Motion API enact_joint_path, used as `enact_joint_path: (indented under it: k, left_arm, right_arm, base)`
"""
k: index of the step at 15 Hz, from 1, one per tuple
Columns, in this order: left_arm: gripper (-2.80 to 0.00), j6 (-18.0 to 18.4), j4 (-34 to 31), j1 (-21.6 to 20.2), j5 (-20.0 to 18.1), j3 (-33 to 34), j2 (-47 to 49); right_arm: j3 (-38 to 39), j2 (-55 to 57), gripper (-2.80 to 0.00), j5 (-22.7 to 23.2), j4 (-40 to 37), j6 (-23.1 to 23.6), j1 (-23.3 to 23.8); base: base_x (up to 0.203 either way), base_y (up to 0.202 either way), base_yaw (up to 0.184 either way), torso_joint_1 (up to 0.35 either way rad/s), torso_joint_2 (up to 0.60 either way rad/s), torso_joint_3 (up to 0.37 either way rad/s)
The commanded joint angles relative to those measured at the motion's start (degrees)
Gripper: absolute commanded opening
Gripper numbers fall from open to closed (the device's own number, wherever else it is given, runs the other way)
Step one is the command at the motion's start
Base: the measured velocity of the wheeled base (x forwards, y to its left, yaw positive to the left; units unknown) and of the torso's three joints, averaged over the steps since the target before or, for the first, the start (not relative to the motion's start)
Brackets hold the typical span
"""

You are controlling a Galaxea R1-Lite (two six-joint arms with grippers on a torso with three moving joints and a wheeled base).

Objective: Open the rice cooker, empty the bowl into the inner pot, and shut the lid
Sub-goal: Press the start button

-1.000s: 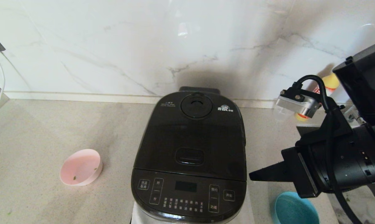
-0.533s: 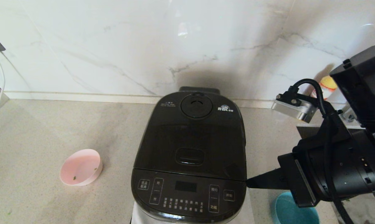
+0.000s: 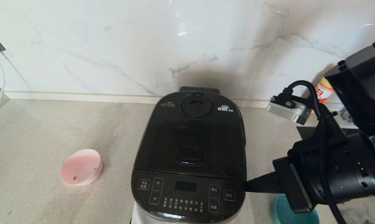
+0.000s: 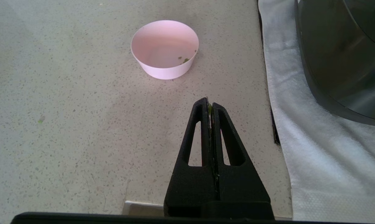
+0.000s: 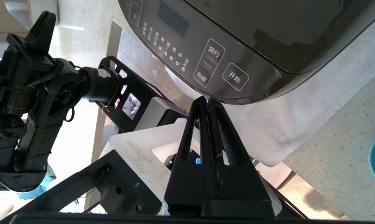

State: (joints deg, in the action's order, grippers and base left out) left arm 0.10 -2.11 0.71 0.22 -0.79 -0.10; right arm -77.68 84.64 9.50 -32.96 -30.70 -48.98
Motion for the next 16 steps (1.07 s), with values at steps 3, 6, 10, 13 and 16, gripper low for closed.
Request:
enact_joint_path:
  k: [3,6,10,13,16]
  left_arm:
    - [-2.80,-0.01,0.00,0.00,0.04,0.00,0.10]
    - [-2.80,-0.01,0.00,0.00,0.04,0.00,0.10]
    - [-2.80,-0.01,0.00,0.00,0.01,0.00,0.10]
    - [-2.80,-0.01,0.00,0.00,0.04,-0.07,0.10]
    - [-2.80,-0.01,0.00,0.00,0.04,0.00,0.10]
  right_arm:
    - [-0.19,0.85,-2.80,-1.31,0.09,-0.07,-0.06]
    - [0.10,0.88,-2.80,-1.32,0.09,-0.07,-0.05]
    - [0.35,1.23,-2.80,-1.32,0.16,-0.07,0.01]
    - [0.33,1.65,-2.80,-1.41,0.18,0.02,0.09]
    - [0.33,1.95,-2.80,-1.32,0.20,0.02,0.57]
  base:
    - [0.000,0.000,0.000,0.000,0.00,0.000]
    - [0.000,0.000,0.000,0.000,0.00,0.000]
    - [0.000,0.000,0.000,0.000,0.00,0.000]
    - [0.000,0.000,0.000,0.000,0.00,0.000]
    - [0.000,0.000,0.000,0.000,0.00,0.000]
